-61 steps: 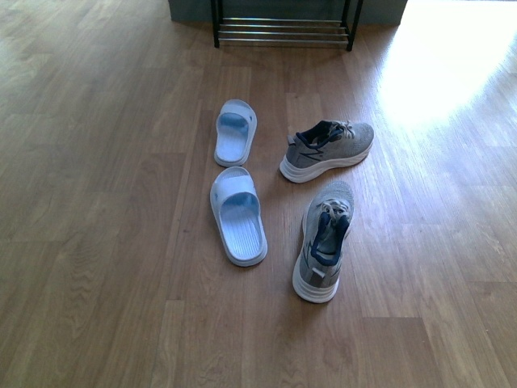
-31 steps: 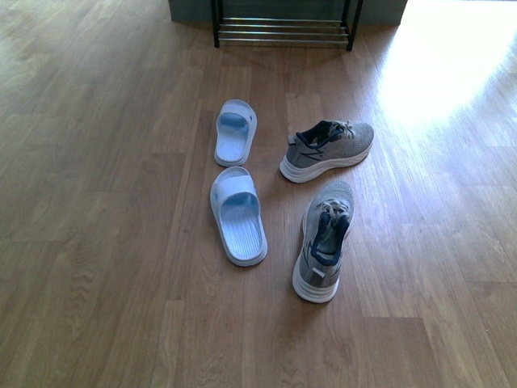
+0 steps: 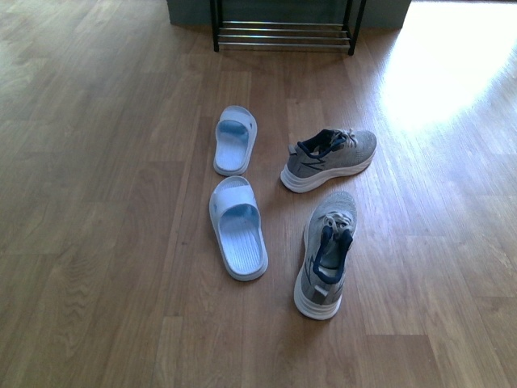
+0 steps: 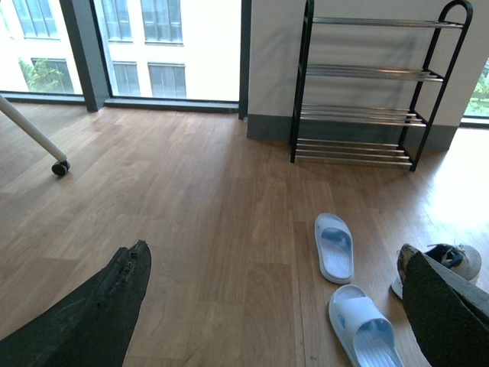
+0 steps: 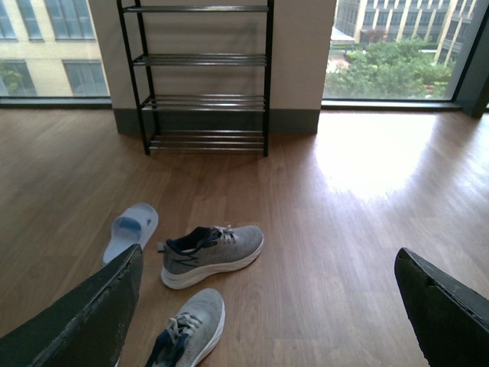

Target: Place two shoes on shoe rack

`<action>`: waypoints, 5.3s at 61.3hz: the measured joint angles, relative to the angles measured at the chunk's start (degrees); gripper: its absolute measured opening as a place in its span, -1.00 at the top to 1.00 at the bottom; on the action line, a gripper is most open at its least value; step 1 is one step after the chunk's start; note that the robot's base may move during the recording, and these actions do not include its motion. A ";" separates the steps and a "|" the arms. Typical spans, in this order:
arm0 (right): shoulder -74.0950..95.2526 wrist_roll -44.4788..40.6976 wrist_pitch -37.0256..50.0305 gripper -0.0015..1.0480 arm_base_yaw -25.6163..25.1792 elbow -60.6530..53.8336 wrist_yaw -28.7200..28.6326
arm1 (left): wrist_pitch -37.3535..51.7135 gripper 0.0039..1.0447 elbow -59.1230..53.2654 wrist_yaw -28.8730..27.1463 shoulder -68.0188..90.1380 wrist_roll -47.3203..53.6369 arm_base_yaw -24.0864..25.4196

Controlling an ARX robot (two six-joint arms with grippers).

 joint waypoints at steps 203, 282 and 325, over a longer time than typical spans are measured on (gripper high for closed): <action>-0.02 0.00 0.00 -0.82 0.00 0.00 -0.04 | -3.52 -0.42 85.37 29.31 164.12 1.75 -22.88; -0.02 0.00 0.00 -0.82 0.00 0.00 -0.04 | 11.23 0.96 56.59 -2.93 120.48 8.44 -13.77; -0.02 0.00 0.00 -0.82 0.00 0.00 -0.04 | -0.87 0.96 22.71 -27.06 44.74 4.90 -12.41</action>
